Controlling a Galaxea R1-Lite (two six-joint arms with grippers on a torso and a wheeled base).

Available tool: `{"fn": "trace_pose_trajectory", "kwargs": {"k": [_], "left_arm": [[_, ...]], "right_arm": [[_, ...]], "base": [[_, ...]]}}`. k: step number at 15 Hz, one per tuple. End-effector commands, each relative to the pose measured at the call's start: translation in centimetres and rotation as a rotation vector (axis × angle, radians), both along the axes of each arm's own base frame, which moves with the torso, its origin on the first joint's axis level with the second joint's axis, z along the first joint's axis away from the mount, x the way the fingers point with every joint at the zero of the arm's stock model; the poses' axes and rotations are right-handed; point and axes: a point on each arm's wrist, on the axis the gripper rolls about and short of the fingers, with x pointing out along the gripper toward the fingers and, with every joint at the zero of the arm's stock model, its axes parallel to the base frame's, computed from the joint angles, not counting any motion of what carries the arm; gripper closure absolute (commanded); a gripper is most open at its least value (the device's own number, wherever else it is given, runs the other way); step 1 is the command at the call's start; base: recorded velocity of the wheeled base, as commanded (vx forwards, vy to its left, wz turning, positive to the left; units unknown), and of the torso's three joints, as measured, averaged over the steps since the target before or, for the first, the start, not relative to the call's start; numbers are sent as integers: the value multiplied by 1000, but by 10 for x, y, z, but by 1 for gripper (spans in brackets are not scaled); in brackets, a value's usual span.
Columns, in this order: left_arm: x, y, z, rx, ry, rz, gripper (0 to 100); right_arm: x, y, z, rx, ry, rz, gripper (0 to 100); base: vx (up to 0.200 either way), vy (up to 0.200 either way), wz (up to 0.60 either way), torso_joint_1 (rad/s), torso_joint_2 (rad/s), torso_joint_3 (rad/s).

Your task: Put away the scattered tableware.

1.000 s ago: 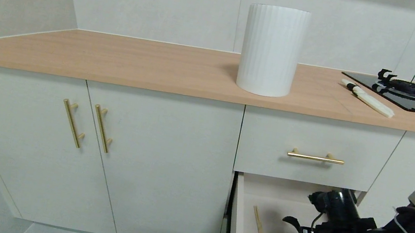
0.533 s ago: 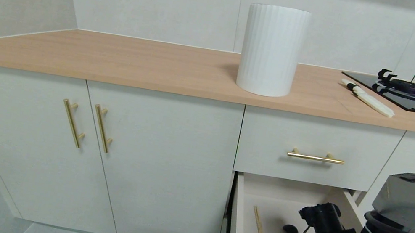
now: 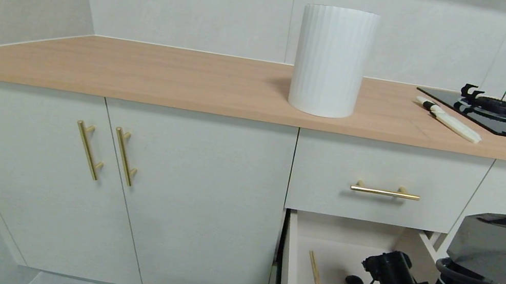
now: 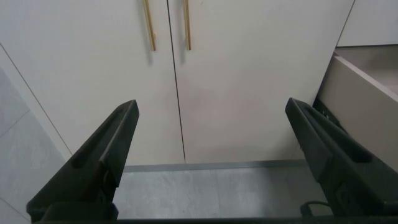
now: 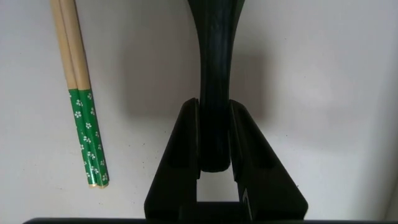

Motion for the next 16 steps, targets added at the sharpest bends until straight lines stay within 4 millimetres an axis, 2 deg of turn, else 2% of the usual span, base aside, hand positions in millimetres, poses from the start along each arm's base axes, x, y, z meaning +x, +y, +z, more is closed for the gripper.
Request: {"fn": "trace_pose_trajectory", "kwargs": {"k": [1,2,9,10,12,13,14,16], "left_arm": [[0,0,0,0,0,0,0],[0,0,0,0,1,0,0],[0,0,0,0,1,0,0],[0,0,0,0,0,0,0],[0,0,0,0,0,0,0],[0,0,0,0,0,0,0],[0,0,0,2,0,0,0],[0,0,0,2,0,0,0]], "right_arm": [[0,0,0,0,1,0,100],[0,0,0,0,1,0,0],[-2,0,1,2,1,-2,0],[-4,-2,10,6,-16,-5,0],[-13,-5,50,40,-106,-3,0],[-16,-6,60,48,-129,0,0],[-24,-9,89,76,-195,7,0],[-34,-11,114,88,-226,13,0]], "base": [[0,0,0,0,0,0],[0,0,0,0,0,0],[0,0,0,0,0,0],[0,0,0,0,0,0],[0,0,0,0,0,0],[0,0,0,0,0,0],[0,0,0,0,0,0],[0,0,0,0,0,0]]}}
